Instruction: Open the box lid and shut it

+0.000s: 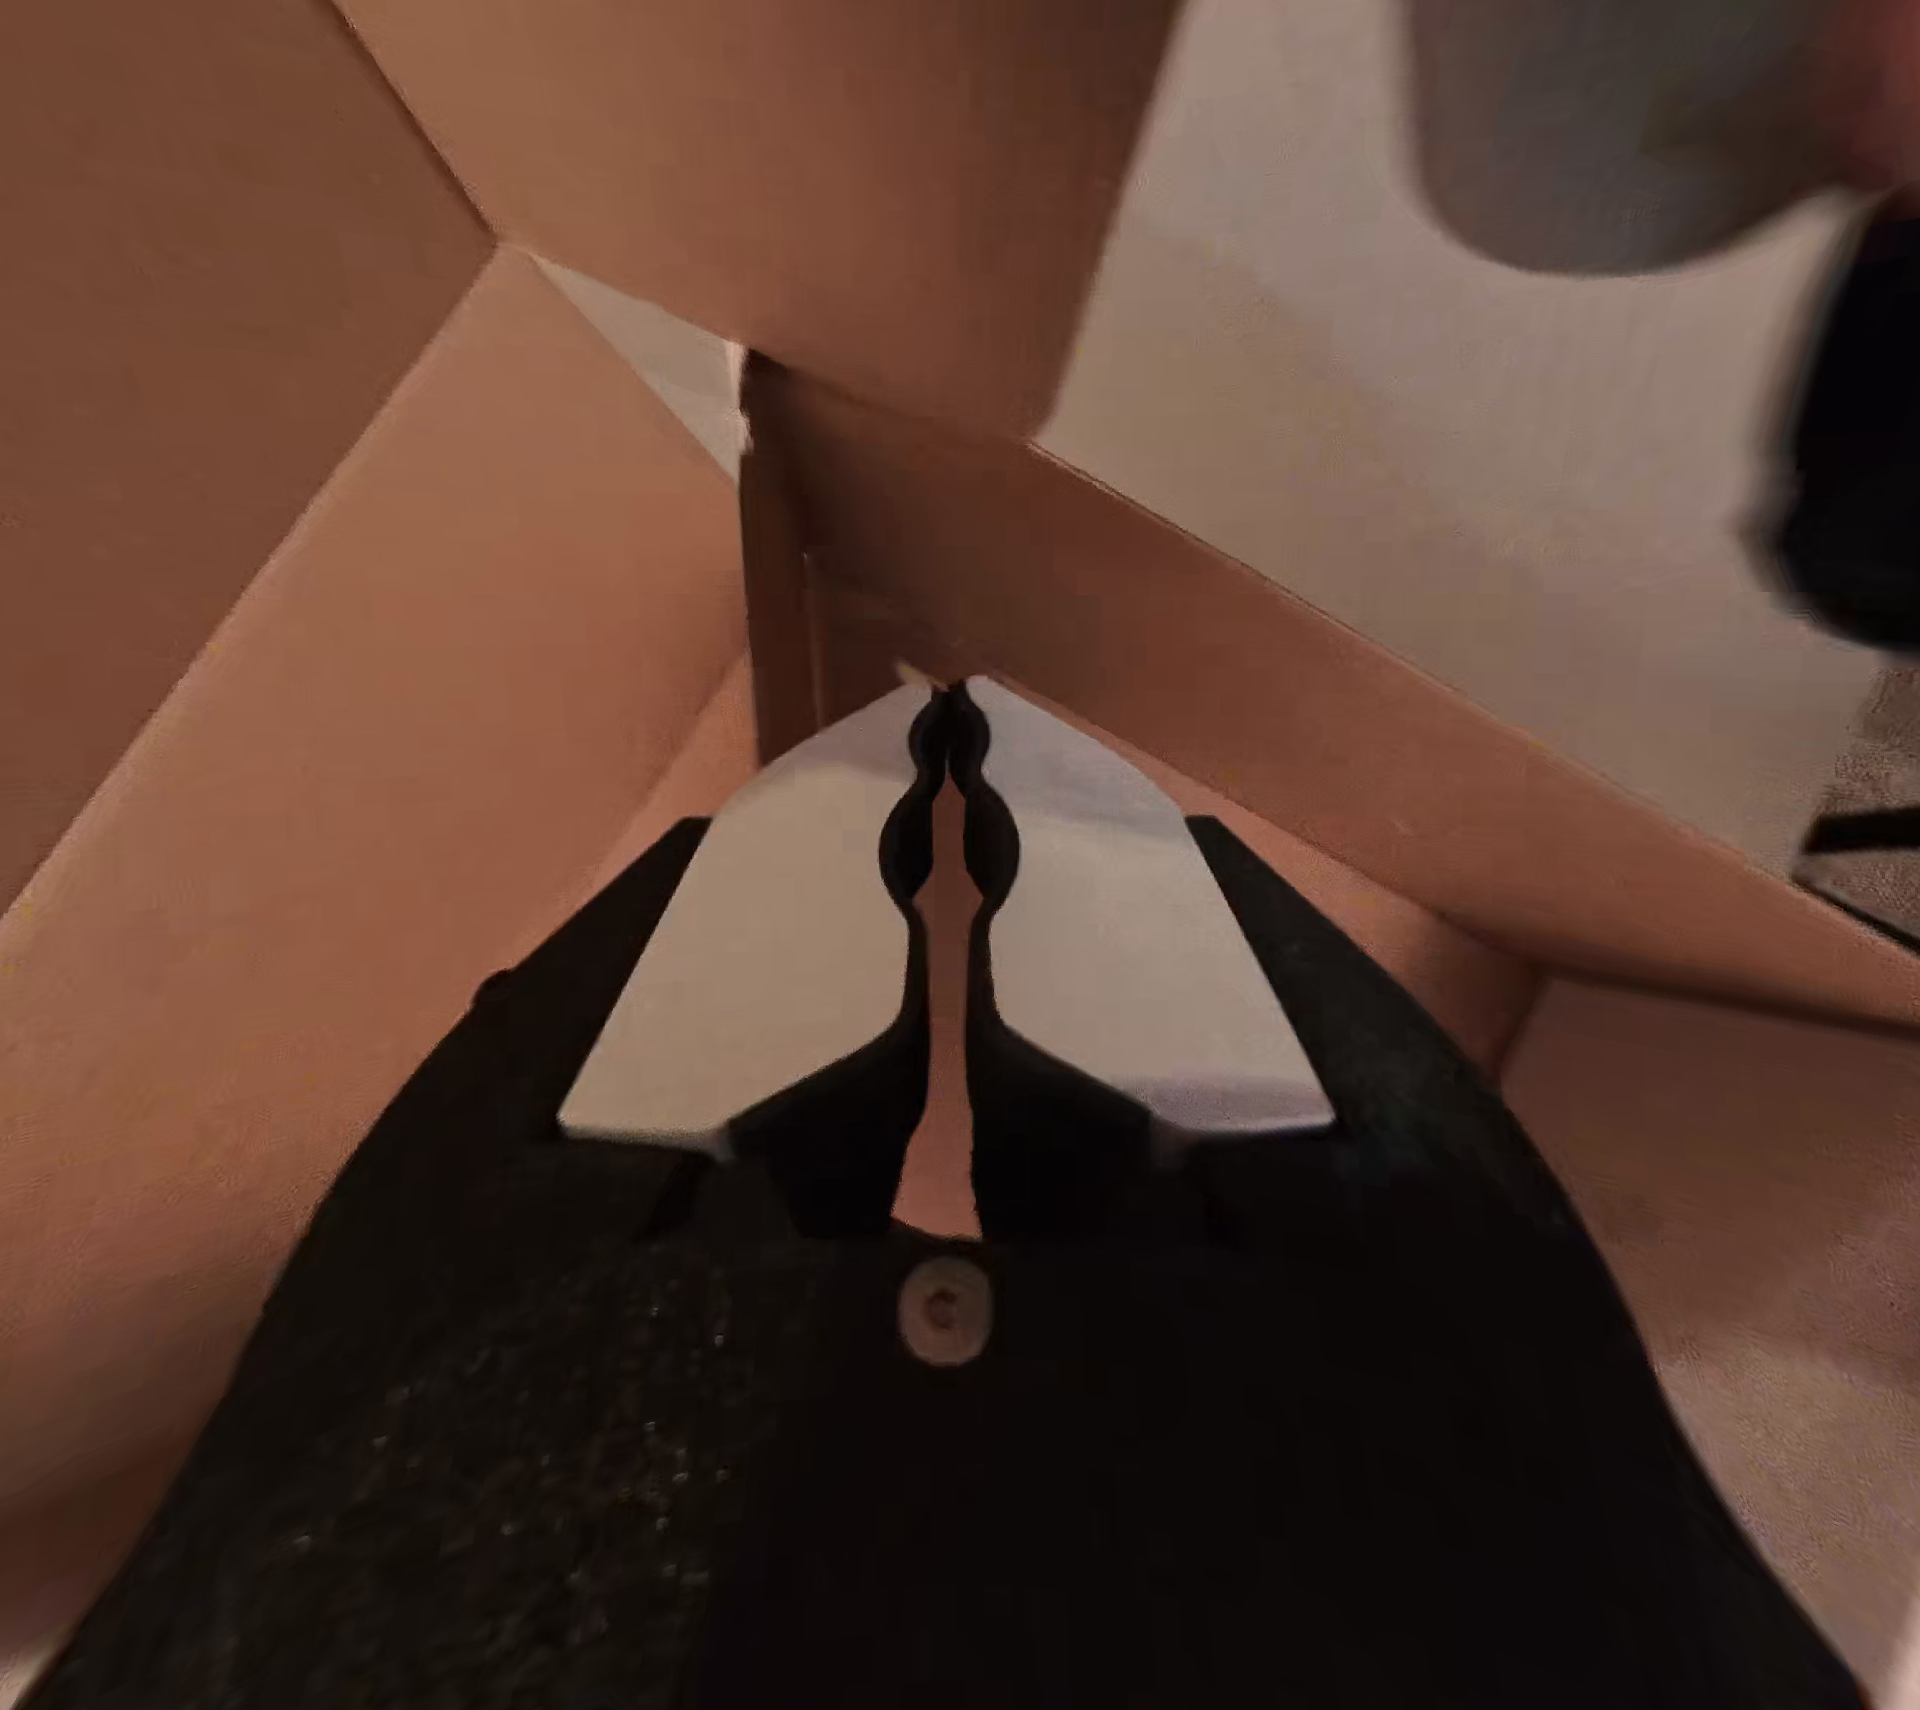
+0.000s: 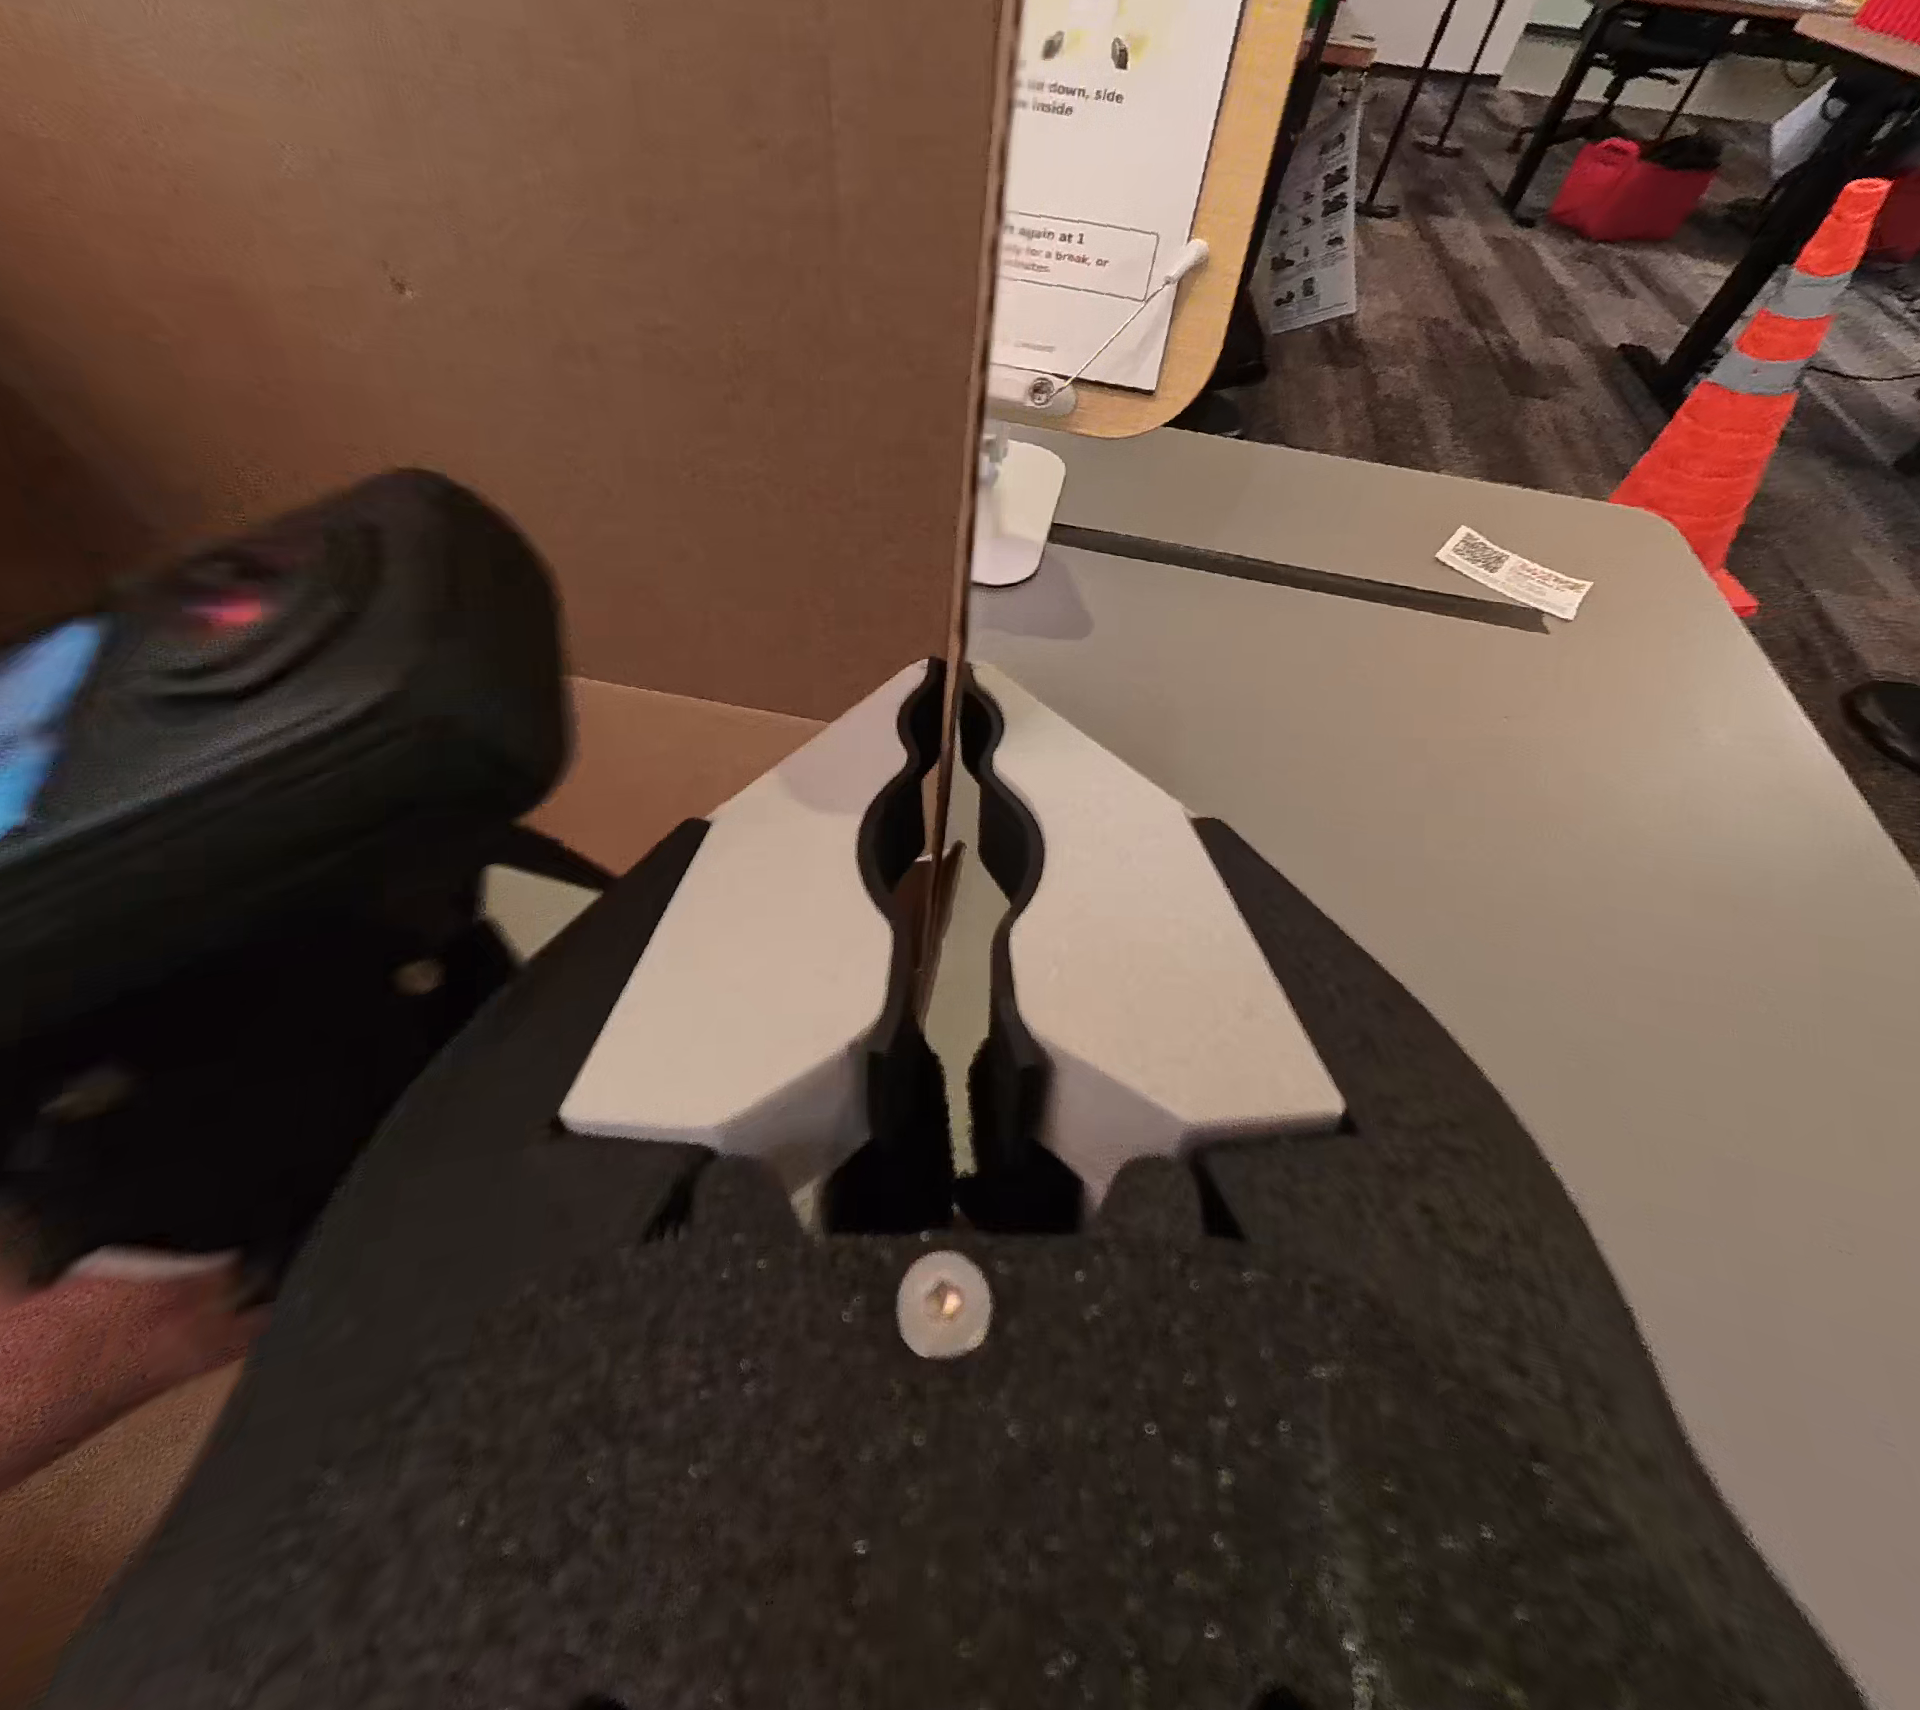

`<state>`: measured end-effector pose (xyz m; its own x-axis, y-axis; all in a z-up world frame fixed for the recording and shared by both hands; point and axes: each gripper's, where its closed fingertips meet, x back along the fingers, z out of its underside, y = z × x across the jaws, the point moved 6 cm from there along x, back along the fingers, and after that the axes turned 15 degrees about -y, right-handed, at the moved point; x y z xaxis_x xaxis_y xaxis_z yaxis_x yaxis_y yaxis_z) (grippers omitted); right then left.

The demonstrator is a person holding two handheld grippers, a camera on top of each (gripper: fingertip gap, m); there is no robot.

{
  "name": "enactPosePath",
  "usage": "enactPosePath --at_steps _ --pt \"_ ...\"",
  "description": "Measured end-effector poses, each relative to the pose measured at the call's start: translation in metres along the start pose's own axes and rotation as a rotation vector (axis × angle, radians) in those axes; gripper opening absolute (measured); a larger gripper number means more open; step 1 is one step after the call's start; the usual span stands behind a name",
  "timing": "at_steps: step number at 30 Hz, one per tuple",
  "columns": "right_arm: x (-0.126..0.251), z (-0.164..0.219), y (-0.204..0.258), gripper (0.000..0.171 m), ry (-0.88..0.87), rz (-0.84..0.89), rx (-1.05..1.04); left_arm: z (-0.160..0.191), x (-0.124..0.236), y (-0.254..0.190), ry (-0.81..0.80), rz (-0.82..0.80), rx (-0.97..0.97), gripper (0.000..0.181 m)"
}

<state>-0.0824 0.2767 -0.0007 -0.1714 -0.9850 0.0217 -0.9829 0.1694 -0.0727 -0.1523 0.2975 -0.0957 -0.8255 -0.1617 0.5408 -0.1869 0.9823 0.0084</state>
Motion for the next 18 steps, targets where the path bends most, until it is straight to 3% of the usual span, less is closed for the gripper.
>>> enactPosePath --at_steps 10,18 --pt "0.010 -0.008 0.007 0.002 -0.010 -0.027 -0.128 -0.007 -0.033 0.043 -0.096 -0.144 0.109 0.000" --pt "0.022 0.014 0.015 0.002 -0.016 0.012 -0.139 -0.005 -0.042 0.060 -0.091 -0.180 0.077 0.000"
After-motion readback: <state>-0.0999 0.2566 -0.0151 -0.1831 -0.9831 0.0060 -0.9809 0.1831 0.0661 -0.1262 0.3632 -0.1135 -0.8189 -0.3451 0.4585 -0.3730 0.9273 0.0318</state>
